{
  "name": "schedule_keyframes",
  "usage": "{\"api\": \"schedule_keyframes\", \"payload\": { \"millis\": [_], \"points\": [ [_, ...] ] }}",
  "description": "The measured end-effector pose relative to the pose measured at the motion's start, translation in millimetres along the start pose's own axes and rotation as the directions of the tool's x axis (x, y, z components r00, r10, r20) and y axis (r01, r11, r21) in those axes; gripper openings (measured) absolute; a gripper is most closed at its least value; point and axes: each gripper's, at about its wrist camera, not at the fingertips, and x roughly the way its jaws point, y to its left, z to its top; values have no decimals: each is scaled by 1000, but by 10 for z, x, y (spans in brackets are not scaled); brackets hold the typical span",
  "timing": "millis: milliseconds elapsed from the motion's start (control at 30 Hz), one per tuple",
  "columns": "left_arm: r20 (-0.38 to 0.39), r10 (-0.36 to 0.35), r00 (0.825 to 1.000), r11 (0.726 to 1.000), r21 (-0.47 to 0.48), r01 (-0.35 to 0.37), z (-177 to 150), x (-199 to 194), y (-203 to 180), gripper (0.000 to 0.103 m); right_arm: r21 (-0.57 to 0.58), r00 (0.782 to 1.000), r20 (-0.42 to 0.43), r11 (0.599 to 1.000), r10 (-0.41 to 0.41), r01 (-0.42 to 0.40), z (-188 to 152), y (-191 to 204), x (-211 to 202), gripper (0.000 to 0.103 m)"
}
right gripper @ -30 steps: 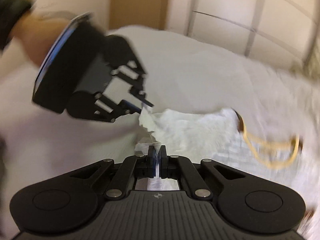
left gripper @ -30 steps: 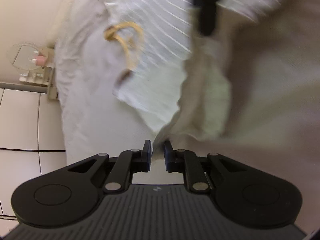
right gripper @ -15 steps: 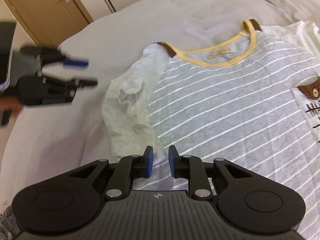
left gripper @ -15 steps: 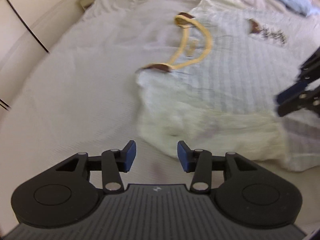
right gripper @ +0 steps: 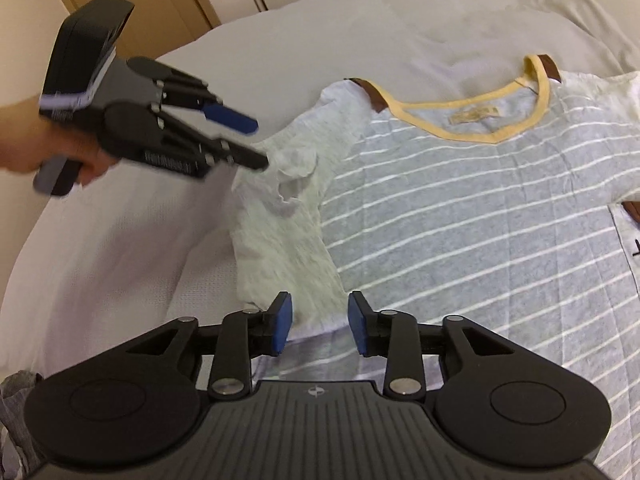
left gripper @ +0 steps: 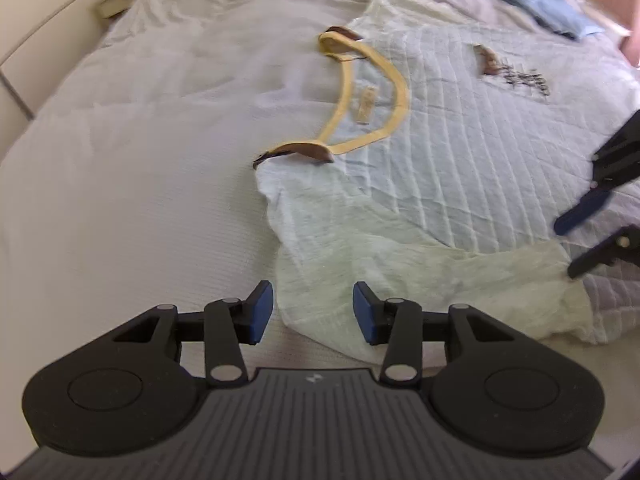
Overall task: Fold clothes
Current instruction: 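Fold the shirt side inward with the left gripper toward the collar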
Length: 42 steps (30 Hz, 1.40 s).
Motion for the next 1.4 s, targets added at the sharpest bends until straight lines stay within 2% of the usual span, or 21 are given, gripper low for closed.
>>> {"api": "schedule_keyframes", "payload": {
  "millis": [67, 133, 233, 267, 300, 367, 433, 500, 600, 767, 933, 1067, 1100, 1167, 1200, 1233, 1400],
  "points": [
    [-17, -57, 998, 995, 87, 58, -4, 33, -47, 39, 3, 1000, -4, 1000, -2, 2, -21, -10, -12, 40],
    [-77, -84, 994, 980, 172, 96, -18, 140, -129, 39, 6, 1000, -8, 1000, -4, 4, -31, -23, 0, 41],
    [-127, -92, 988, 974, 196, 116, -61, 277, -160, 32, 12, 1000, -16, 1000, -1, 1, -30, -33, 28, 41],
    [-135, -97, 986, 978, 171, 120, -74, 303, -138, 19, 9, 1000, -19, 1000, 1, -1, -28, -33, 41, 41],
    [-141, -100, 985, 982, 145, 120, -86, 318, -111, 0, 7, 1000, -21, 1000, 2, -2, -25, -33, 55, 41],
    [-114, -96, 989, 994, 44, 101, -128, 262, 20, 0, 4, 1000, -26, 1000, 3, -3, -23, -38, 76, 41],
    [-76, -80, 994, 994, -76, 75, -186, 187, 181, 0, 4, 1000, -27, 1000, 4, -4, -26, -49, 80, 41],
    [-58, -64, 996, 983, -174, 53, -275, 150, 305, 0, 5, 1000, -26, 1000, 5, -5, -28, -61, 77, 41],
    [-48, -70, 996, 962, -268, 55, -357, 126, 357, 0, 6, 1000, -30, 1000, 6, -6, -33, -72, 81, 41],
    [-5, -31, 999, 964, -265, 29, -334, -12, 335, 7, -3, 999, -36, 1000, 16, -16, -32, -50, 91, 43],
    [35, -68, 997, 983, -168, 73, -194, -24, 193, 21, 23, 998, -37, 999, 50, -49, -8, 10, 130, 43],
    [-19, -67, 998, 986, -154, 63, -131, 218, 112, 20, 125, 998, -45, 991, 53, -47, 8, -28, 233, 43],
    [-33, -58, 998, 987, -152, 52, -134, 277, 91, 11, 153, 998, -48, 987, 50, -42, 10, -47, 257, 42],
    [-31, -30, 999, 986, -165, 24, -157, 335, 69, 7, 172, 997, -52, 984, 48, -39, 1, -52, 248, 35],
    [-26, -10, 1000, 982, -188, 5, -171, 343, 81, 6, 178, 997, -54, 983, 48, -38, -5, -51, 238, 12],
    [-20, 13, 1000, 977, -214, -17, -186, 344, 96, 4, 184, 997, -57, 982, 48, -37, -11, -51, 229, 4],
    [-45, 100, 994, 950, -291, -109, -217, 355, 196, 1, 203, 997, -69, 979, 44, -29, -57, -49, 177, 3]
  ]
}}
